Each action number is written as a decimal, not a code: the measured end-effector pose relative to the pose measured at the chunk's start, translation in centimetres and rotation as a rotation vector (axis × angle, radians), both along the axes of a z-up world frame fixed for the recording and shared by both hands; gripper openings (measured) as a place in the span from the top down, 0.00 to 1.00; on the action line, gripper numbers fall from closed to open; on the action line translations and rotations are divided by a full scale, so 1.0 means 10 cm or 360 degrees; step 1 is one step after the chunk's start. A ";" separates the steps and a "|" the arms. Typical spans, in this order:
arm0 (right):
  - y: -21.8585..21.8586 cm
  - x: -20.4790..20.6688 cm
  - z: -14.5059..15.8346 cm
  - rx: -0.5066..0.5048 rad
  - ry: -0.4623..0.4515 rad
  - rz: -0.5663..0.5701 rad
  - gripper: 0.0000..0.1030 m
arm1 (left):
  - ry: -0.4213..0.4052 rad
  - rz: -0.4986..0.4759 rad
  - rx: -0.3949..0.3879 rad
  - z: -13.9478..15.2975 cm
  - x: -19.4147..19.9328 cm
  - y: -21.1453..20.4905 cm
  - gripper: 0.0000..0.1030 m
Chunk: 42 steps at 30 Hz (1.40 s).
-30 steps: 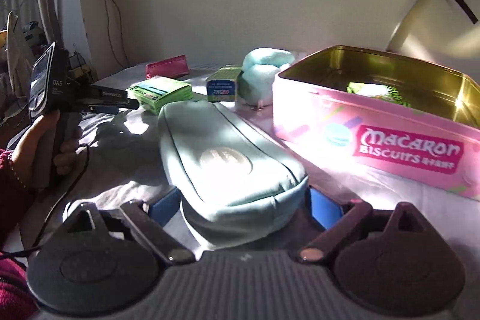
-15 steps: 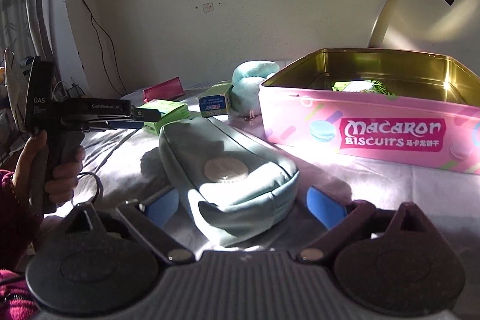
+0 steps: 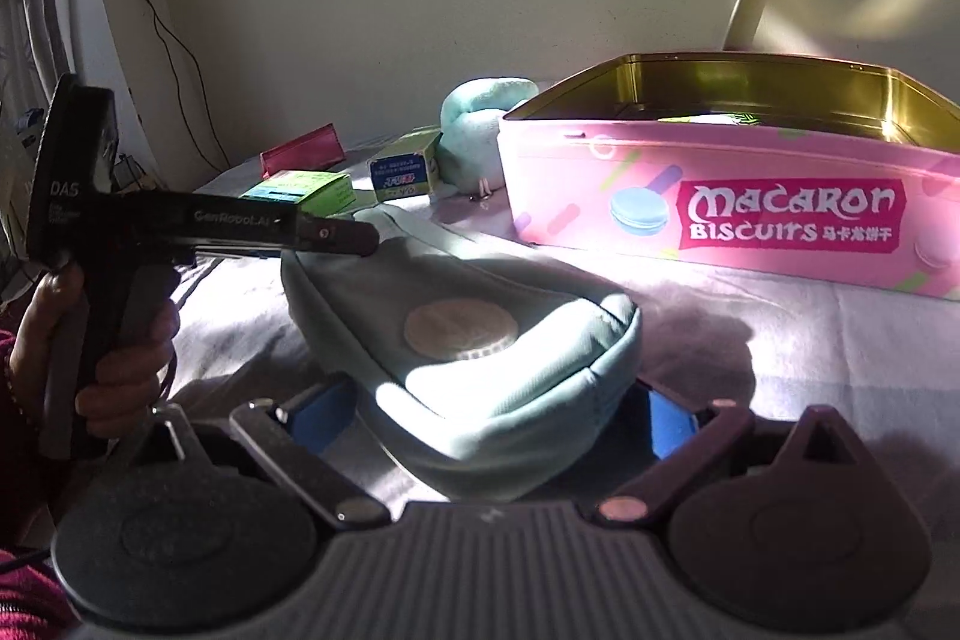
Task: Organize objects
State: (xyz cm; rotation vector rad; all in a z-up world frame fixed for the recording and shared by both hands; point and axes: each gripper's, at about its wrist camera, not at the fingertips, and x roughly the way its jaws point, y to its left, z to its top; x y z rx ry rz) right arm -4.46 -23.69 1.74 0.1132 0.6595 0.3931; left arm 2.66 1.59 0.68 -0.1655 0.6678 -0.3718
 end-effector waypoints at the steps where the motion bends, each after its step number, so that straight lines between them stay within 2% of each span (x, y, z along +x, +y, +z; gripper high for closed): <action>1: -0.06 -0.02 0.02 -0.0011 -0.0001 0.0001 0.05 | 0.0016 -0.0012 -0.0034 0.00 -0.07 0.02 0.45; 4: -0.22 -0.10 0.04 -0.0079 0.0011 0.0045 0.03 | 0.0054 -0.0091 -0.0084 0.00 -0.25 -0.01 0.44; 8: -0.36 -0.25 0.10 -0.0205 -0.0034 0.0023 0.01 | 0.0094 -0.0190 -0.0080 0.02 -0.25 -0.13 0.24; 9: -0.37 -0.28 0.11 -0.0222 -0.0050 0.0008 0.01 | 0.0097 -0.0186 -0.0081 0.02 -0.21 -0.15 0.22; 13: -0.37 -0.27 0.11 -0.0195 -0.0076 -0.0001 0.01 | 0.0124 -0.0146 -0.0074 -0.03 -0.08 -0.21 0.24; 17: -0.26 -0.21 0.04 -0.0185 -0.0066 0.0017 0.03 | 0.0061 -0.0170 0.0082 0.02 -0.18 -0.35 0.33; 20: -0.35 -0.25 0.18 -0.0124 -0.0136 0.0035 0.06 | 0.0044 -0.0199 0.0014 0.31 -0.22 -0.28 0.35; 24: -0.75 -0.32 0.59 0.0076 -0.0386 -0.0014 0.06 | -0.0168 -0.0290 -0.0107 0.83 -0.21 -0.40 0.34; 26: -0.92 -0.25 0.71 0.0107 -0.0486 -0.0087 0.05 | -0.0298 -0.0322 -0.0094 0.98 -0.05 -0.64 0.34; 28: -1.05 -0.03 0.76 0.0091 -0.0529 -0.0183 0.05 | -0.0381 -0.0295 -0.0060 1.01 0.21 -0.92 0.34; 33: -1.30 0.63 0.66 0.0051 -0.0442 -0.0372 0.05 | -0.0341 -0.0193 0.0008 0.89 0.98 -1.51 0.34; 36: -1.41 0.95 0.58 -0.0050 -0.0416 -0.0470 0.05 | -0.0248 -0.0144 0.0018 0.79 1.31 -1.70 0.34; 39: -1.46 1.18 0.50 -0.0144 -0.0445 -0.0593 0.03 | -0.0192 -0.0102 0.0071 0.70 1.50 -1.84 0.35; 42: -1.48 1.26 0.43 -0.0177 -0.0467 -0.0689 0.03 | -0.0240 -0.0065 0.0144 0.71 1.46 -1.91 0.34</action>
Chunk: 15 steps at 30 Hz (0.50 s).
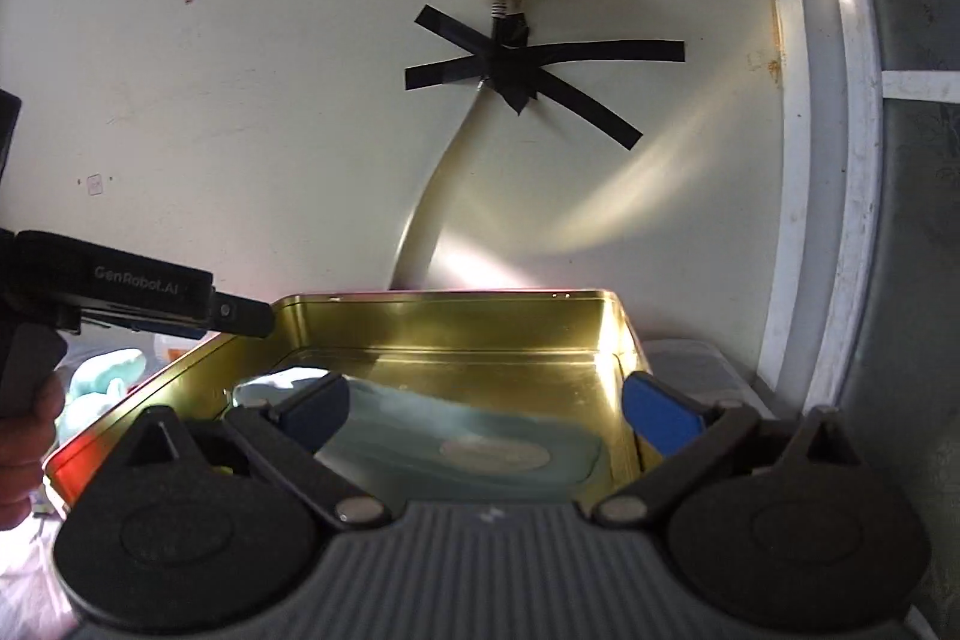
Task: Organize objects
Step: 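Lower the teal pouch into the tin and open the grippers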
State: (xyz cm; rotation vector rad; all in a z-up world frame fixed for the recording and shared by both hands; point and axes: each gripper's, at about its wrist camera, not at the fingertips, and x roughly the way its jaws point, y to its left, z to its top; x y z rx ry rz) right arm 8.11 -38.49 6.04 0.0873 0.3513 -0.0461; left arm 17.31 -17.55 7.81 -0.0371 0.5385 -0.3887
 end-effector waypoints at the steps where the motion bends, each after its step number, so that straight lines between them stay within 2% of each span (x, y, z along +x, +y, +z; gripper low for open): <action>1: -0.01 -0.01 -0.01 0.0018 0.0002 -0.0005 0.03 | -0.0021 0.0003 0.0024 0.01 -0.05 -0.01 0.34; 6: 0.03 -0.26 0.10 0.0043 -0.0081 0.0009 0.05 | -0.0056 0.0016 0.0219 0.06 -0.35 -0.03 0.34; 10: 0.18 -0.52 0.21 0.0074 -0.0155 -0.0025 0.05 | -0.0183 -0.0025 0.0351 0.12 -0.79 0.00 0.34; 12: 0.28 -0.69 0.21 0.0104 -0.0186 -0.0050 0.05 | -0.0220 -0.0046 0.0369 0.15 -0.99 0.06 0.34; 15: 0.44 -0.96 0.18 0.0159 -0.0253 -0.0119 0.05 | -0.0180 -0.0067 0.0327 0.15 -1.21 0.19 0.33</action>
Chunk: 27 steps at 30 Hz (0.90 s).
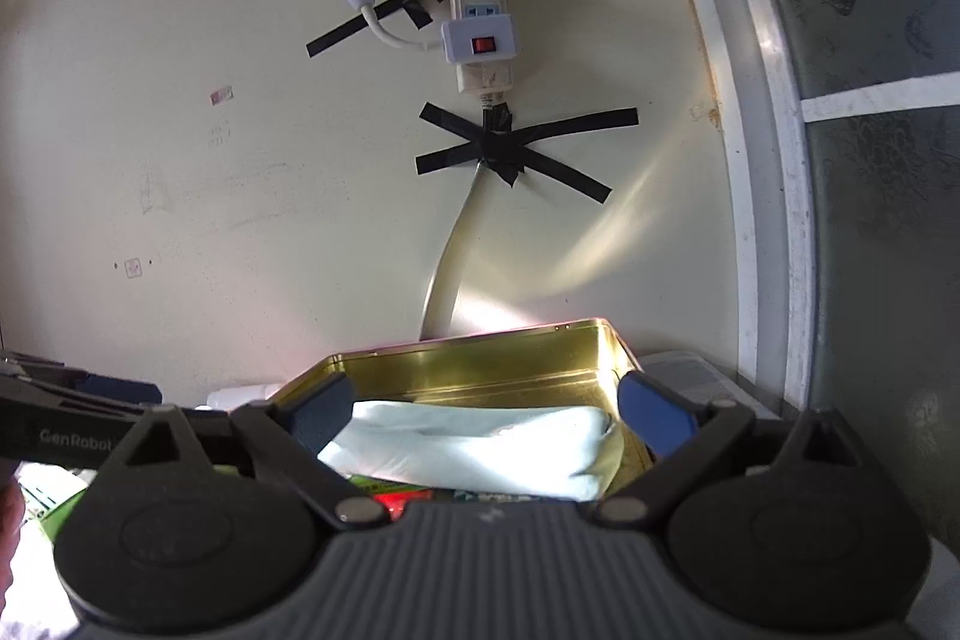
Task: Organize objects
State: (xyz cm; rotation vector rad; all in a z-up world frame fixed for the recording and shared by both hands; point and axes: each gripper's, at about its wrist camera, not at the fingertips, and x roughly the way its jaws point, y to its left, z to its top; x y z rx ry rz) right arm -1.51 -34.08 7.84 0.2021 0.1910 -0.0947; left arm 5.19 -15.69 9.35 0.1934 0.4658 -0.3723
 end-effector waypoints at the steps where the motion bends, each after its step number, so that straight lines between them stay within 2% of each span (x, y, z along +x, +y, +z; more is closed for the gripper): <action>1: 0.04 -0.08 -0.02 0.0020 -0.0024 -0.0025 0.04 | 0.0016 0.0003 -0.0011 -0.01 -0.05 0.04 0.33; 4: 0.18 -0.33 -0.11 0.0065 -0.0118 -0.0139 0.02 | 0.0064 0.0021 -0.0023 -0.08 -0.19 0.13 0.32; 7: 0.28 -0.44 -0.16 -0.0011 -0.0132 -0.0223 0.02 | 0.0090 0.0048 -0.0003 -0.17 -0.29 0.19 0.31; 10: 0.31 -0.47 -0.19 -0.0024 -0.0150 -0.0222 0.02 | 0.0070 0.0116 0.0044 -0.24 -0.35 0.23 0.31; 15: 0.31 -0.42 -0.22 -0.0054 -0.0108 -0.0211 0.02 | 0.0082 0.0201 0.0036 -0.26 -0.35 0.30 0.31; 27: 0.27 -0.43 -0.24 -0.0027 -0.0106 -0.0208 0.02 | 0.0030 0.0258 0.0064 -0.23 -0.39 0.26 0.31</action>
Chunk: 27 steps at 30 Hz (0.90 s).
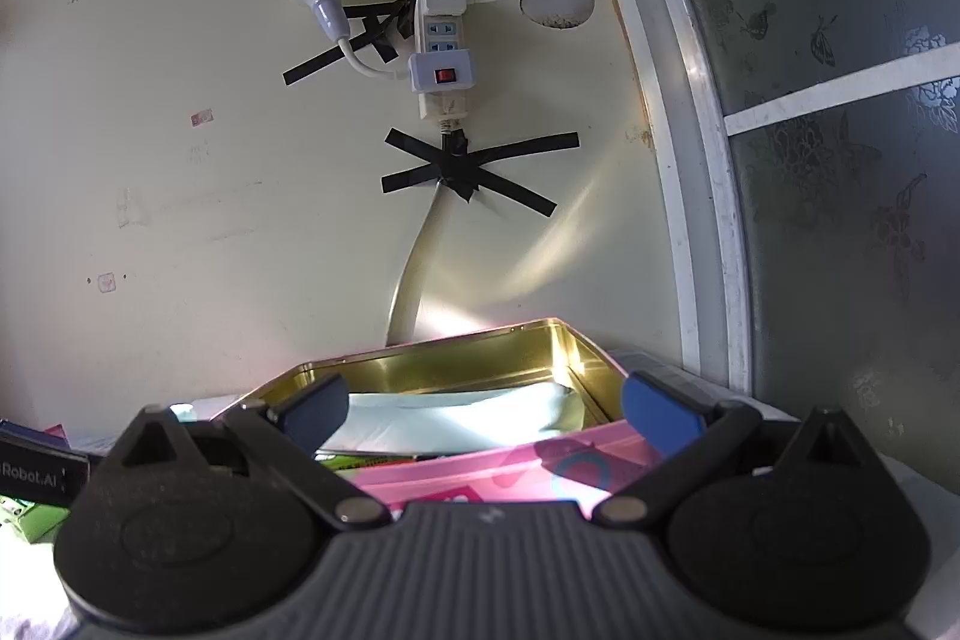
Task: Organize objects
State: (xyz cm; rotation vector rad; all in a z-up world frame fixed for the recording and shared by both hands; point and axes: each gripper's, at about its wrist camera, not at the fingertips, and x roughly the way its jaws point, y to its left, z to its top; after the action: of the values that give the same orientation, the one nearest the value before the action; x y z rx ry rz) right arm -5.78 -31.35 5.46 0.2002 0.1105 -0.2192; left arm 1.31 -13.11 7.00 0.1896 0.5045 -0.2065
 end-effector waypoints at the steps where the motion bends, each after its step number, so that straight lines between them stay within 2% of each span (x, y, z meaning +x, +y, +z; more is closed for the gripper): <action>1: 0.00 -0.01 0.00 0.0001 -0.0003 0.0002 0.02 | 0.0002 0.0001 0.0000 0.00 0.00 0.00 0.31; 15: 0.03 -0.02 -0.01 -0.0021 0.0017 0.0016 0.01 | 0.0024 -0.0009 0.0005 -0.04 -0.02 0.01 0.31; 27: 0.15 0.05 -0.06 -0.0150 0.0061 -0.0039 0.01 | 0.0048 0.0043 -0.0068 -0.11 0.01 0.35 0.30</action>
State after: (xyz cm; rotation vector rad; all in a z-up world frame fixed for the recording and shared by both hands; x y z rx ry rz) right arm -5.28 -29.87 4.85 0.1034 0.1357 -0.2522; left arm 1.44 -9.60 5.93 0.1381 0.5317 -0.1940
